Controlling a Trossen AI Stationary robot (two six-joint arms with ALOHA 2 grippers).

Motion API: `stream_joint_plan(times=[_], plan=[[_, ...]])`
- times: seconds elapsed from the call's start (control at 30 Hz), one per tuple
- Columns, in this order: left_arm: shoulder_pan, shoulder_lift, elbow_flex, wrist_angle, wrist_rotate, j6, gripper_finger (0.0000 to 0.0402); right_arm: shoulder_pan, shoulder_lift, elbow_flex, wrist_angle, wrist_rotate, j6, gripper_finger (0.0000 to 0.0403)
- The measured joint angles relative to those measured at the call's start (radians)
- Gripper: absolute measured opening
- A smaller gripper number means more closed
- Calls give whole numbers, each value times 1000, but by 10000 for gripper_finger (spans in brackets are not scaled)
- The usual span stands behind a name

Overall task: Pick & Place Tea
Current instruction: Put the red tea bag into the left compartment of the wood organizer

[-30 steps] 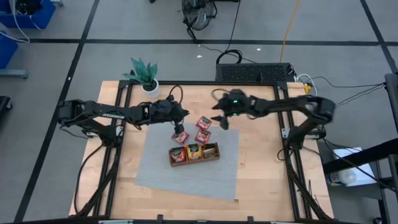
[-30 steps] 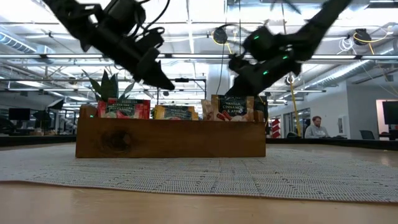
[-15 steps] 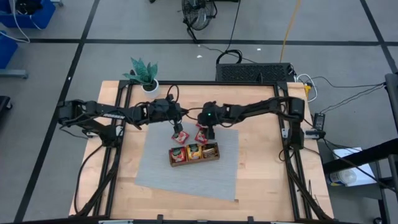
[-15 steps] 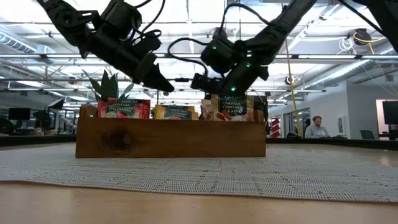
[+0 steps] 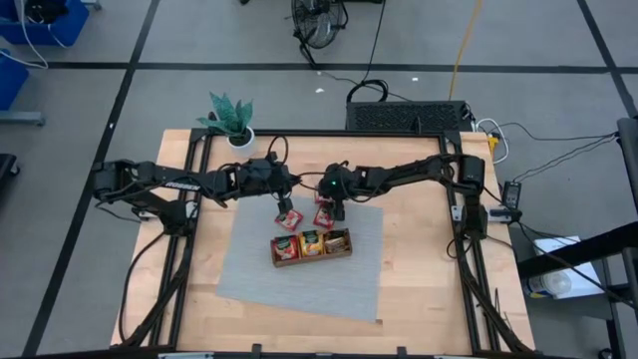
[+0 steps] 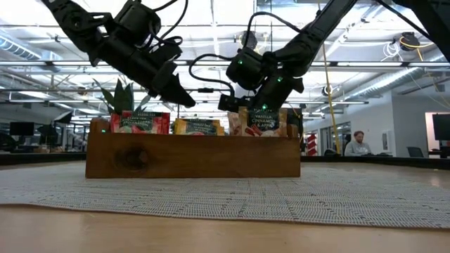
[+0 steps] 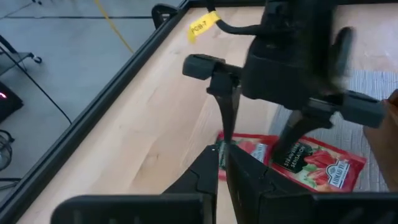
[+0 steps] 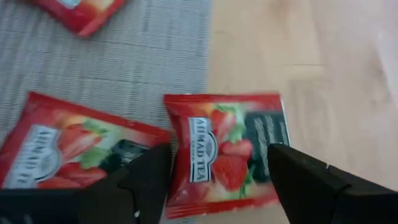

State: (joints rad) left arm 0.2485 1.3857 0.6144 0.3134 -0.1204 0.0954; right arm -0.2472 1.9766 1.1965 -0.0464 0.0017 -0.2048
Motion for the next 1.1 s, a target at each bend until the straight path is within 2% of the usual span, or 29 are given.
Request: stream_joint_plan(times=[0.2,0.63,0.8,1.1], plan=[[-1,0,0,-5,0,-12,37,-22,2,-3,-30,-5,-3,188],[-1,0,0,-13,0,-15,37,-28,3,-10,-29,-5,-103,13],[-1,0,1,-20,0,-19,37,-17,-4,-11,-26,18,-144,6],[-2,0,1,-9,0,-73,37,55,-67,-12,63,277,-264,3]])
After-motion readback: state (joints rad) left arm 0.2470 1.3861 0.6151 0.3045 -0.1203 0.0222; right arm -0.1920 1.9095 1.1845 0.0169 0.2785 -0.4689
